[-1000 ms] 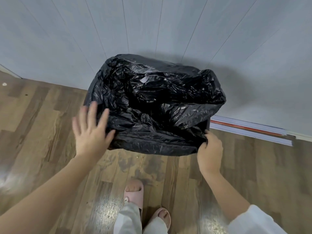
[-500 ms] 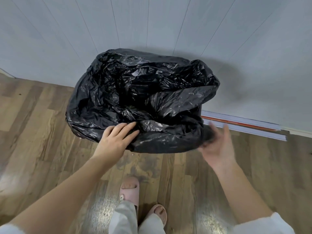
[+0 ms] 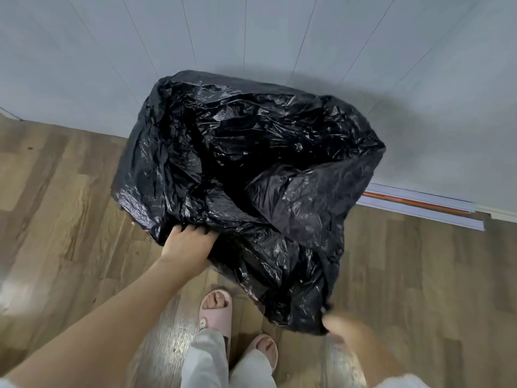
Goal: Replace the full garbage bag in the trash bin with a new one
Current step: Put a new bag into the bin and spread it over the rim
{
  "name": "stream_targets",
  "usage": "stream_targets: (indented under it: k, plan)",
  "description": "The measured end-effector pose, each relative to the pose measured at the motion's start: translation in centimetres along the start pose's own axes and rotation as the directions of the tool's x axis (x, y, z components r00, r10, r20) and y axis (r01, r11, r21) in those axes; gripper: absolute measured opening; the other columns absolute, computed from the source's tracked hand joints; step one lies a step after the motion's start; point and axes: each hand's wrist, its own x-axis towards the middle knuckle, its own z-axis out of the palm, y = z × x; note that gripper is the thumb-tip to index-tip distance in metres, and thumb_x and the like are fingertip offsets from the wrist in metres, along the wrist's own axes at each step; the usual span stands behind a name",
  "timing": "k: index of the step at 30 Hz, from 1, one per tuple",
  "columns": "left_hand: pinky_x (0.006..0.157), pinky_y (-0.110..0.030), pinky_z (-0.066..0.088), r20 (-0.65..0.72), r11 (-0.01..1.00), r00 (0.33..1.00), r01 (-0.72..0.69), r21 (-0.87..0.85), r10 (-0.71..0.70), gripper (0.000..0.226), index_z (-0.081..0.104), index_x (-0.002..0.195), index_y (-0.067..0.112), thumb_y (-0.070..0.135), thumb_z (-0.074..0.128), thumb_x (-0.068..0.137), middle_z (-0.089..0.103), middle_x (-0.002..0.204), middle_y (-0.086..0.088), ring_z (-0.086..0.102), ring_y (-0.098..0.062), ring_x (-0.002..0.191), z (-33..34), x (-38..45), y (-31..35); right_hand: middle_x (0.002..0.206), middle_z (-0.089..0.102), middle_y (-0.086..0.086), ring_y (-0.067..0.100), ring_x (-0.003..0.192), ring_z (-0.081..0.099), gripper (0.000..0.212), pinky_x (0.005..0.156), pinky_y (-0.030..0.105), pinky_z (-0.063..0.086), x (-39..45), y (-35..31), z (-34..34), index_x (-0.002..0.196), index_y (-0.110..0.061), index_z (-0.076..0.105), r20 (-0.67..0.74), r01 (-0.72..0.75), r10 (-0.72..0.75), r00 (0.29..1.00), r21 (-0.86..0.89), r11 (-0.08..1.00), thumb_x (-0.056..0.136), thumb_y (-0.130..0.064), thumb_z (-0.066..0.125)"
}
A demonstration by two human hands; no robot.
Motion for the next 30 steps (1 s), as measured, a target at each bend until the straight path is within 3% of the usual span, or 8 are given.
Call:
stream_targets:
  k: [3,6,8,14,21,25,27,30]
  plan:
    - [0.089,-0.037,0.046,0.122,0.999,0.991,-0.045,-0.01,0.046,0.039,0.05,0.125,0.023,0.02,0.048,0.086,0.058,0.125,-0.002,0.054,-0.026,0.118,-2.6,0.3,1.0,0.107,0.063,0.014,0.028,0.093,0.058,0.039,0.085,0.037,0.047,0.8,-2.4,-3.1,0.13,0.004,0.046,-0.333,0.183,0.01,0.943,0.543,0.82,0.093,0.004,0.036]
    - [0.069,-0.028,0.05,-0.347,0.936,0.894,-0.336,-0.105,0.283,0.027,0.064,0.102,0.02,0.013,0.059,0.076,0.066,0.104,-0.001,0.064,-0.024,0.099,-4.6,0.0,3.0,0.126,0.059,0.004,0.021,0.107,0.057,0.045,0.089,0.033,0.045,-0.1,-5.7,-7.7,0.141,-0.013,0.036,-0.436,0.43,-0.081,0.897,0.814,0.391,0.096,-0.02,0.04]
    - [0.074,-0.028,0.055,-0.566,0.872,0.729,-0.489,-0.035,0.386,0.042,0.068,0.103,0.021,0.023,0.076,0.061,0.071,0.099,0.0,0.068,-0.023,0.093,-5.0,0.4,4.3,0.144,0.043,0.0,0.021,0.124,0.048,0.069,0.103,0.038,0.04,-0.8,-7.9,-9.2,0.147,-0.028,0.015,-0.42,0.514,-0.299,0.857,0.652,0.557,0.089,-0.048,0.047]
    - [0.108,-0.036,0.033,-0.291,0.948,0.903,-0.314,0.053,0.315,0.08,0.018,0.147,0.024,0.022,0.063,0.082,0.033,0.152,-0.002,0.039,-0.021,0.134,-1.3,3.2,3.8,0.101,0.066,0.029,0.043,0.093,0.06,0.024,0.076,0.039,0.043,0.4,-9.2,-11.7,0.107,0.002,0.061,-0.854,0.545,-0.355,0.381,-0.102,0.832,0.09,-0.001,0.044]
    - [0.075,-0.041,0.059,-0.468,0.952,0.838,-0.305,0.027,0.281,0.076,0.074,0.101,0.014,0.016,0.093,0.027,0.076,0.096,-0.004,0.073,-0.021,0.087,-0.7,1.4,-0.5,0.136,0.047,0.027,0.04,0.123,0.045,0.047,0.099,0.04,0.038,2.4,-8.1,-12.5,0.14,-0.001,0.035,-0.474,0.255,-0.118,0.873,0.235,0.938,0.093,0.003,0.036]
    - [0.088,-0.055,0.05,-0.489,0.981,0.855,-0.195,0.007,0.173,0.076,0.073,0.1,0.013,0.029,0.092,0.028,0.076,0.095,-0.003,0.071,-0.026,0.096,-3.0,1.2,-3.5,0.122,0.059,0.02,0.024,0.111,0.051,0.036,0.091,0.023,0.032,-2.7,-10.1,-11.3,0.124,-0.007,0.053,-0.915,0.622,-0.273,0.298,-0.031,0.783,0.089,-0.006,0.043]
    - [0.089,-0.059,0.047,-0.483,0.976,0.849,-0.206,0.073,0.216,0.073,0.075,0.096,0.015,0.034,0.093,0.028,0.077,0.091,-0.001,0.072,-0.024,0.096,-3.4,1.6,-5.5,0.116,0.065,0.01,0.015,0.109,0.051,0.038,0.096,0.024,0.03,-5.4,-11.7,-7.7,0.116,-0.014,0.057,-0.625,0.646,-0.77,0.127,-0.537,0.543,0.082,-0.03,0.054]
    - [0.073,-0.044,0.059,-0.479,0.958,0.831,-0.272,0.091,0.282,0.062,0.074,0.093,0.014,0.02,0.092,0.034,0.078,0.083,-0.002,0.075,-0.021,0.073,-2.4,2.4,-8.4,0.112,0.071,0.003,0.02,0.103,0.067,0.076,0.098,0.052,0.042,-4.4,-11.5,-3.9,0.114,-0.021,0.066,-0.097,0.359,-0.934,0.345,-0.905,0.227,0.049,-0.059,0.077]
